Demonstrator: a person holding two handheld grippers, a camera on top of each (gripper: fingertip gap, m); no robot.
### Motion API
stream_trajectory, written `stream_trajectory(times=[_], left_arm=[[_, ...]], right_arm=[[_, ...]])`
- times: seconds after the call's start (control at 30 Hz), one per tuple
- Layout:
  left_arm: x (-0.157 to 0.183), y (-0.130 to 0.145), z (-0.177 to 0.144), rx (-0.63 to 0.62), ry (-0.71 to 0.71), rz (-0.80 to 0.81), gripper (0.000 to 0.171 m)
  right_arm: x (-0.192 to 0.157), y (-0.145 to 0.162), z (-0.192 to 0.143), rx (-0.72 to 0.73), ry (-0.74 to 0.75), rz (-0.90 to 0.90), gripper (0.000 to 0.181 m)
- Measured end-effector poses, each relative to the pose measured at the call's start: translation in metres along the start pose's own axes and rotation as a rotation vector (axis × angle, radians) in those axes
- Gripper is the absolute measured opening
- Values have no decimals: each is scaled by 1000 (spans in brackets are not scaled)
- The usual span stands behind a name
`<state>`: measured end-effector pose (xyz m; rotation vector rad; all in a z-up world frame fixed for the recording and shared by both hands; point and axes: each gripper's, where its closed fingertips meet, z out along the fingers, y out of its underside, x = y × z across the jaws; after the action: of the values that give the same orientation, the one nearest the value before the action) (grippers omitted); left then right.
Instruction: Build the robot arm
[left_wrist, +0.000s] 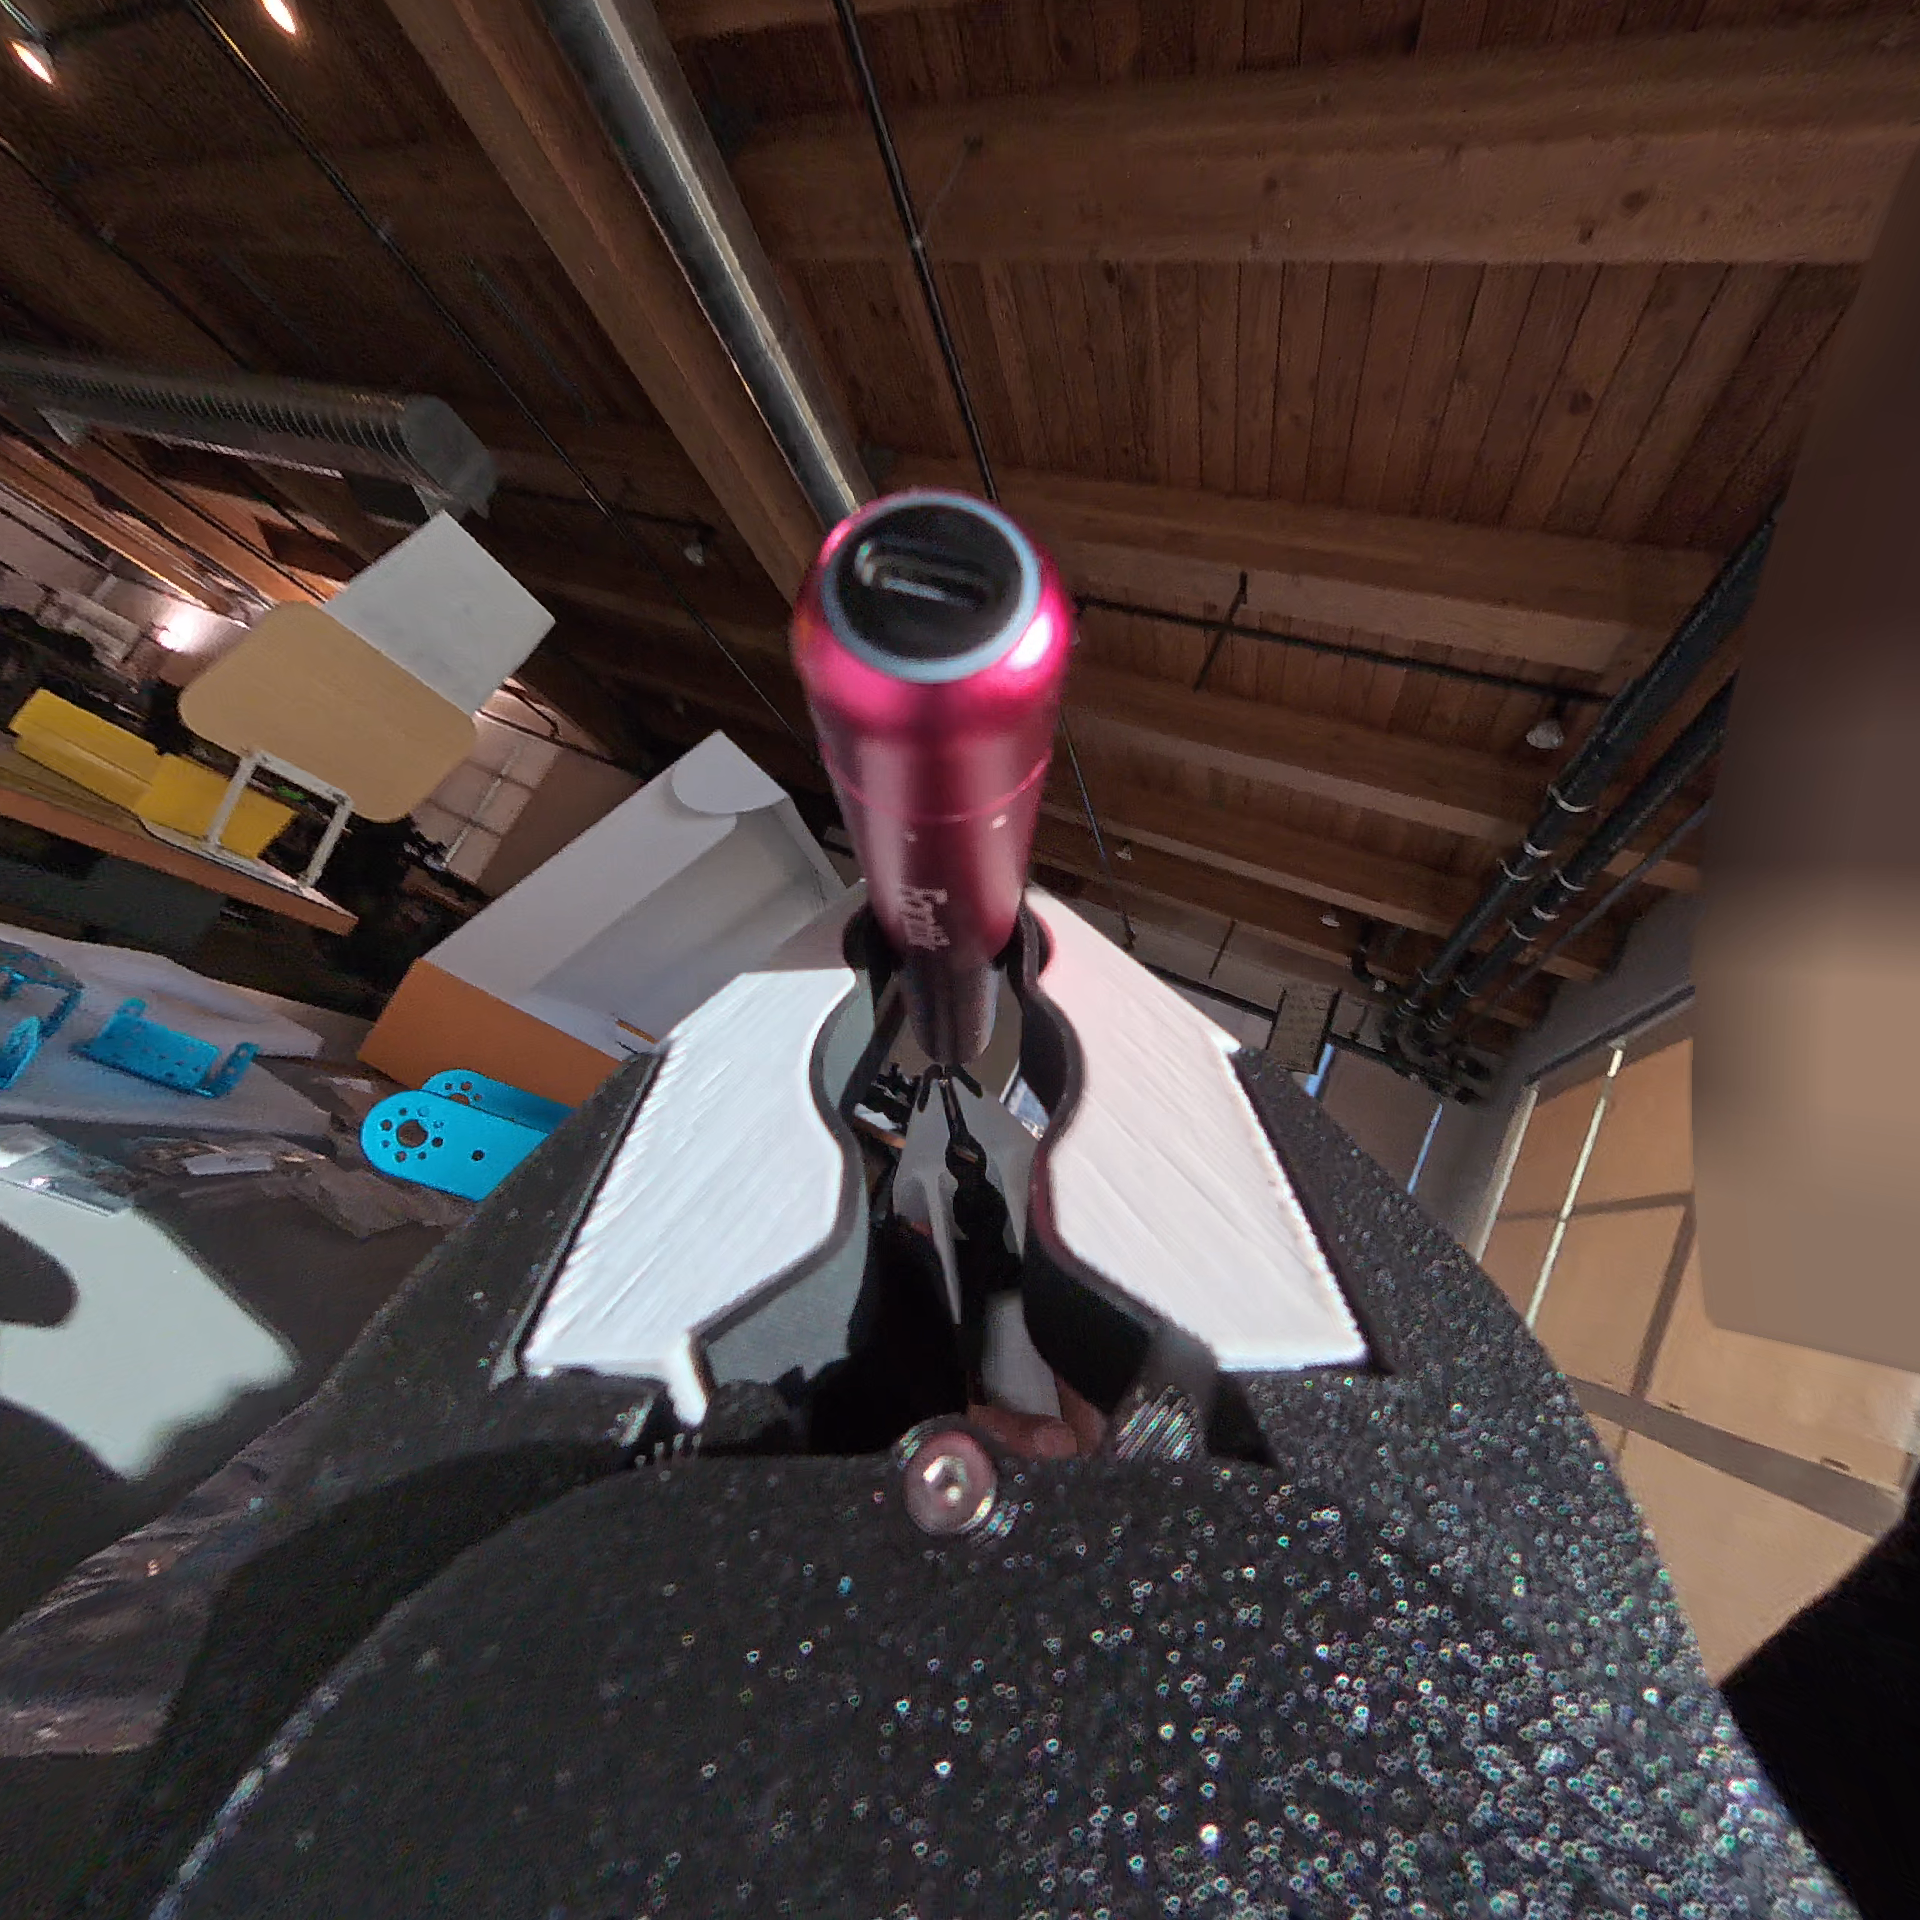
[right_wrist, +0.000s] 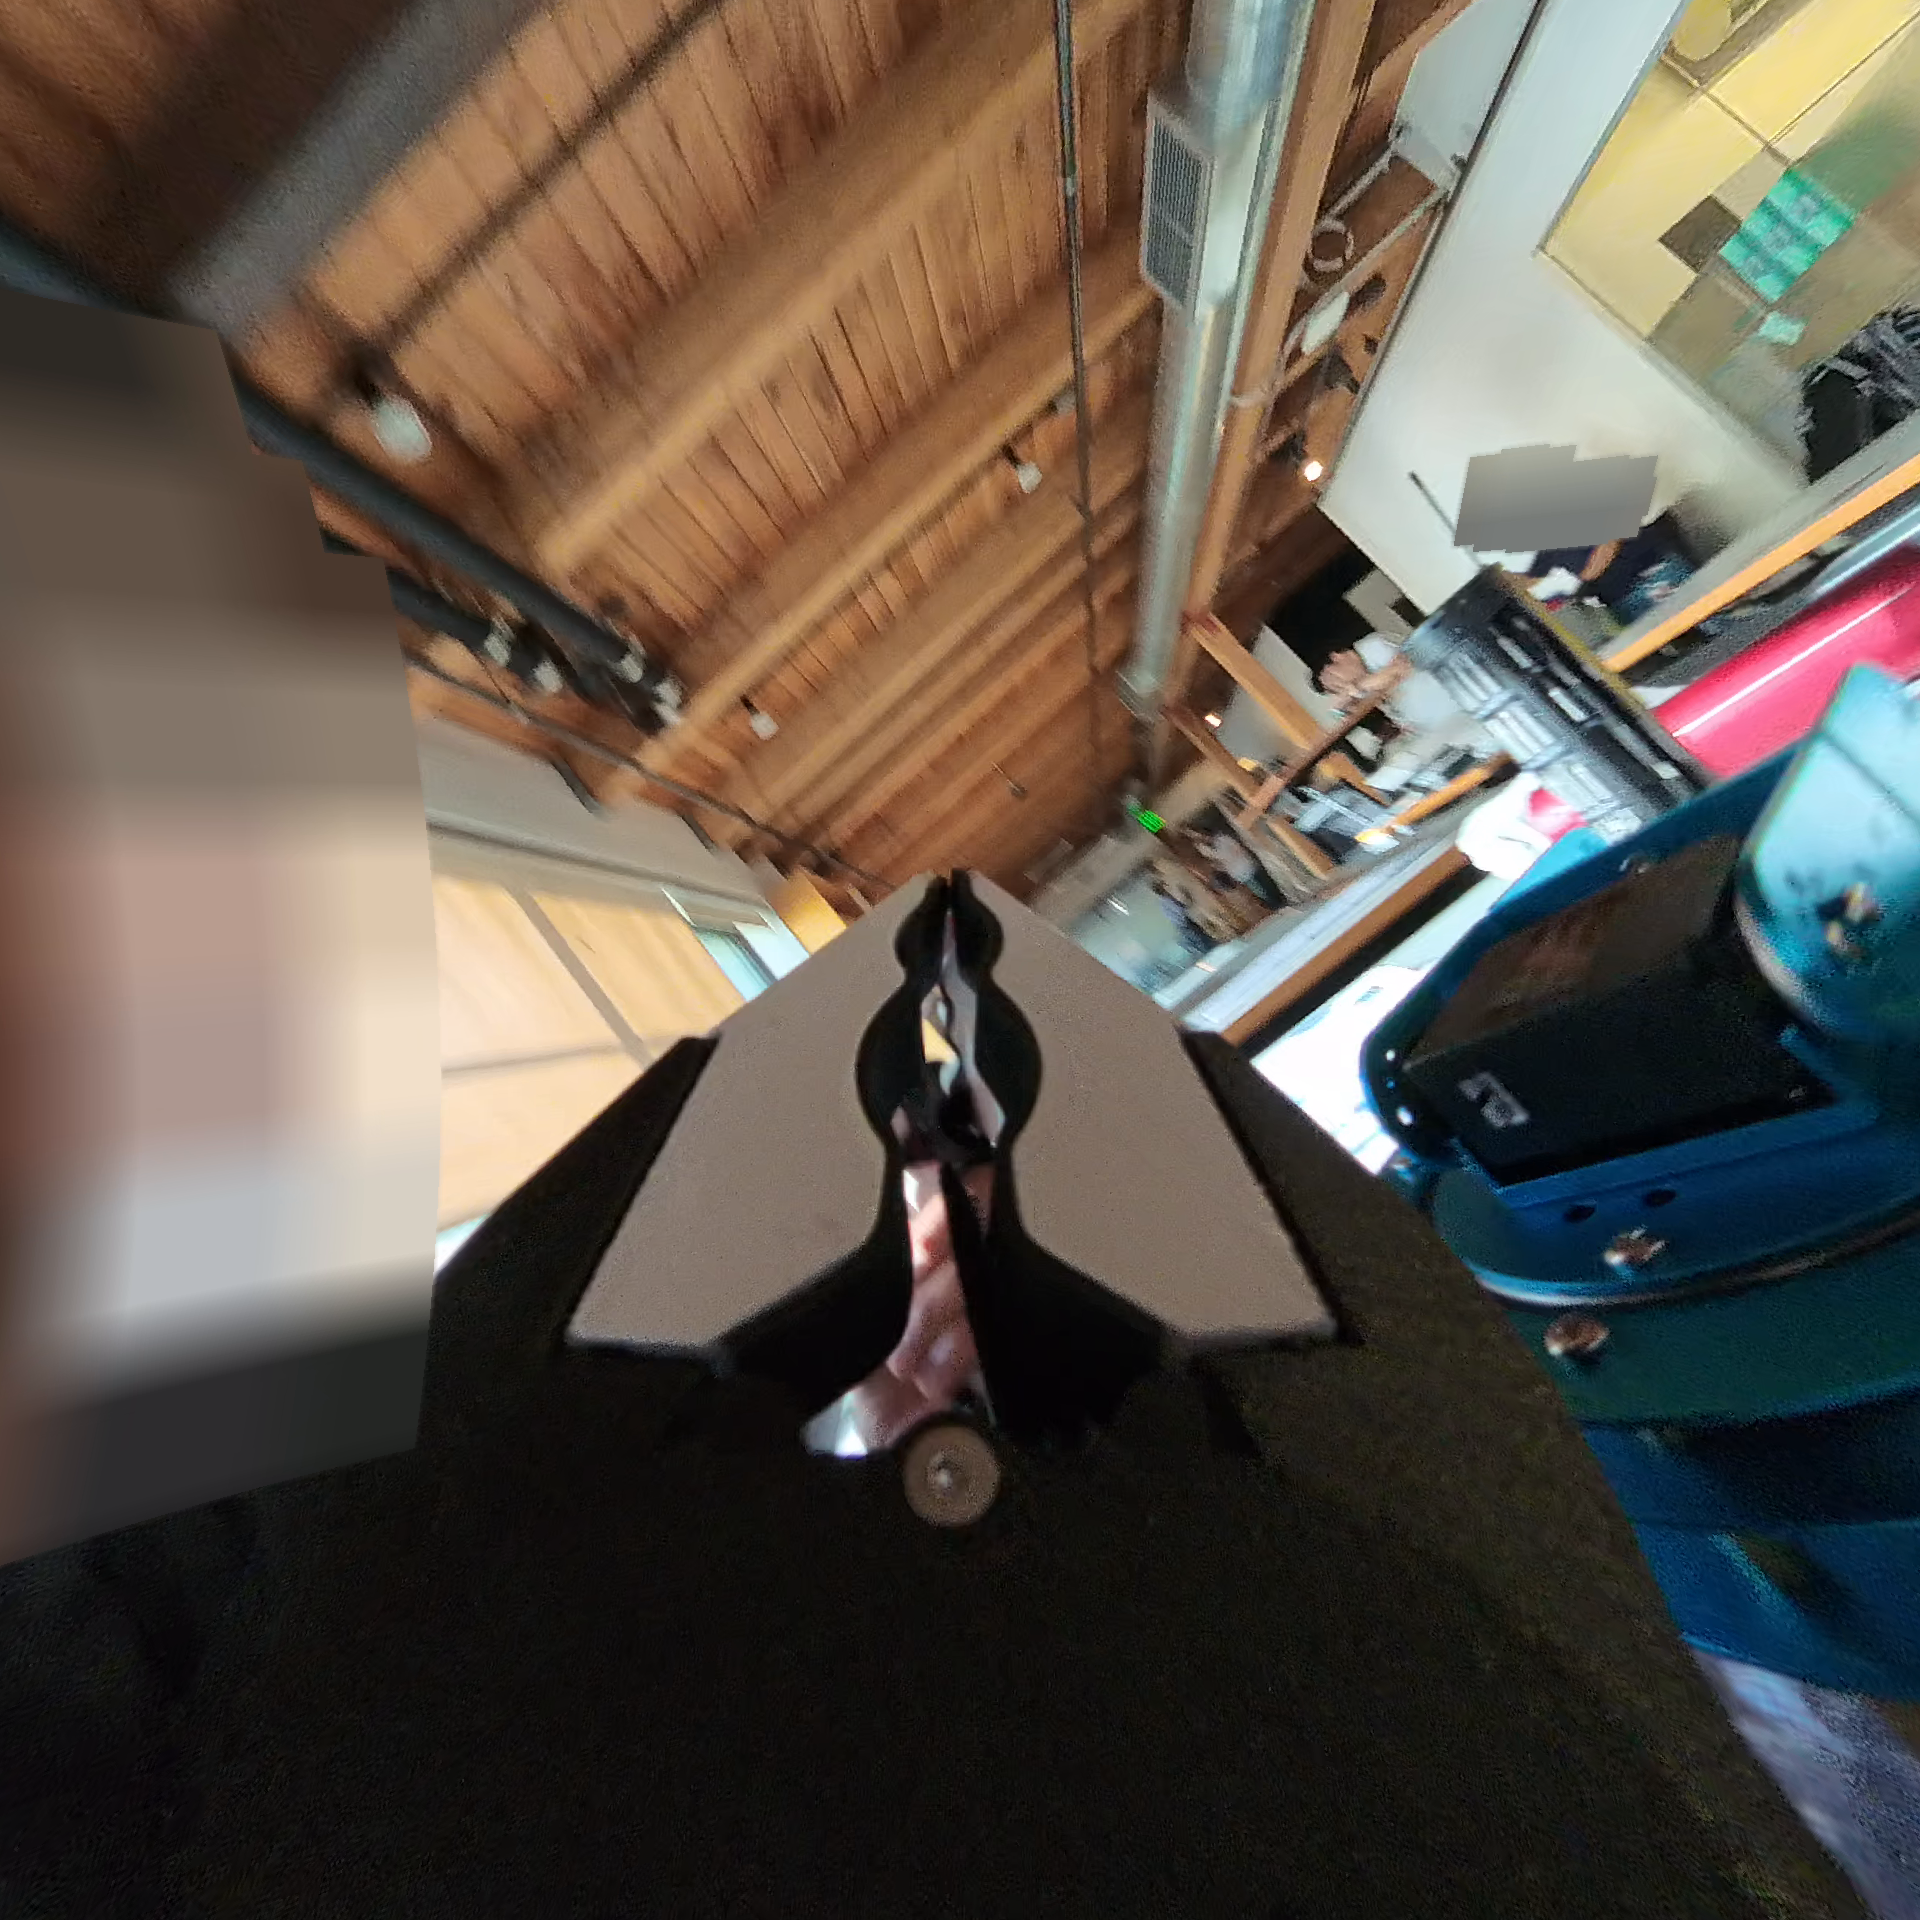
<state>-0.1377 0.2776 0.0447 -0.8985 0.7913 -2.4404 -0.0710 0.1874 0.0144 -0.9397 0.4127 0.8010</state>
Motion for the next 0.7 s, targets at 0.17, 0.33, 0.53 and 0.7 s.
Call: stream_trajectory(times=[0.17,0.33,0.53,0.7], left_arm=[[1,4,-3,32,-11,41,20],[6,4,-2,32,-4,67,20],[12,5,-1,25,-2,94,20],[13,4,-2,28,4,100,20]], right_arm=[[-2,2,3,138,-68,216,0],[-6,6,8,176,-57,241,0],[-9,4,12,172,-79,276,0],[-10,6,12,160,-74,270,0]])
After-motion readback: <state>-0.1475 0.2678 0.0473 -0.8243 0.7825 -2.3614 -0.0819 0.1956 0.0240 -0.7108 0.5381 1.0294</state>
